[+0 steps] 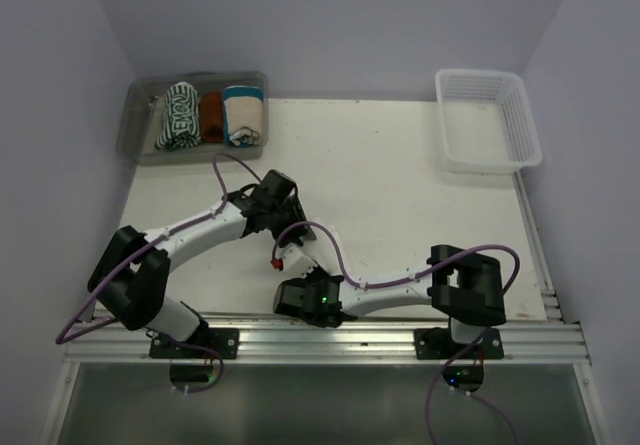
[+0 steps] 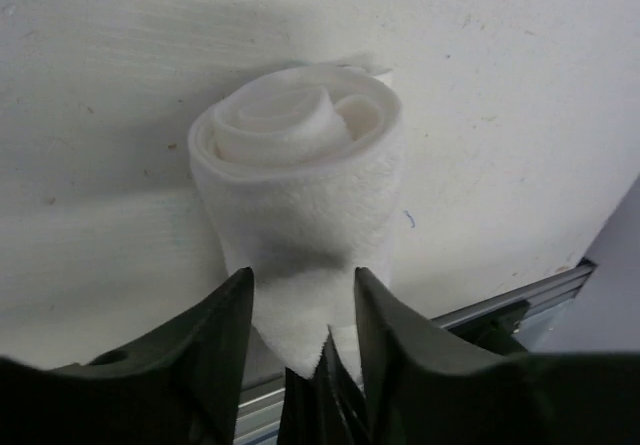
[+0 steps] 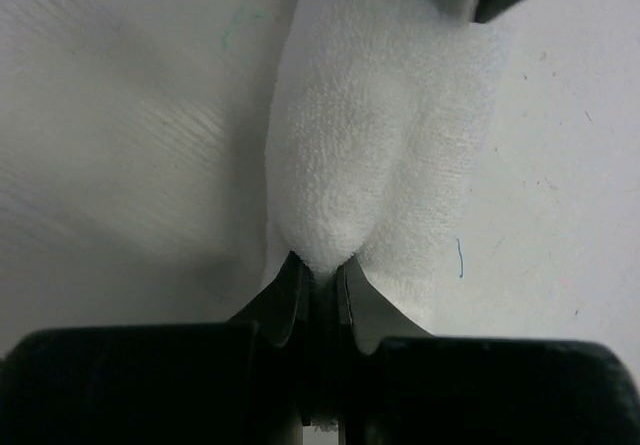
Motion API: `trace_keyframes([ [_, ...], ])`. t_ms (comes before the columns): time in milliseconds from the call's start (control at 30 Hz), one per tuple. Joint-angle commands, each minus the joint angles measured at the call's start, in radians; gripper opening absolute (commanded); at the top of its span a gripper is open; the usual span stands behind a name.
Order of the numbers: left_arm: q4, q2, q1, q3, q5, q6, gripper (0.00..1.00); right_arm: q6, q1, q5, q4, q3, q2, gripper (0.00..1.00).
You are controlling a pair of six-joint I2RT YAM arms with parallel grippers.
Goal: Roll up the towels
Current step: Roll the towel
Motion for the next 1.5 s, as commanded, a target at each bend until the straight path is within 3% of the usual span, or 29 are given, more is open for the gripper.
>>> trace_keyframes([
  [0,0.009,-0.137,0.035,-0.050,0.012,0.006,0.52,-0.015,-0.018,-0.069,0.146,-0.058,-0.066,0.00],
  [67,0.008,-0.214,0.093,-0.078,0.011,0.022,0.69,-0.044,-0.040,-0.118,0.200,-0.104,-0.116,0.00],
  [133,0.000,-0.260,0.160,-0.099,0.014,0.050,0.71,-0.066,-0.063,-0.220,0.303,-0.166,-0.180,0.00],
  [167,-0.020,-0.294,0.178,-0.099,-0.002,0.058,0.79,-0.090,-0.072,-0.265,0.338,-0.185,-0.202,0.00],
  [467,-0.063,-0.328,0.207,-0.085,-0.019,0.102,0.80,-0.075,-0.181,-0.624,0.530,-0.270,-0.322,0.00],
  [667,-0.049,-0.296,0.205,-0.122,0.017,0.122,0.91,0.021,-0.231,-0.779,0.569,-0.245,-0.270,0.00],
  [1067,-0.175,-0.430,0.218,-0.208,-0.103,0.122,0.86,0.144,-0.281,-0.874,0.713,-0.256,-0.183,0.00],
  [1467,0.018,-0.365,0.216,-0.366,0.112,0.085,0.81,0.253,-0.323,-0.922,0.852,-0.293,-0.140,0.00],
])
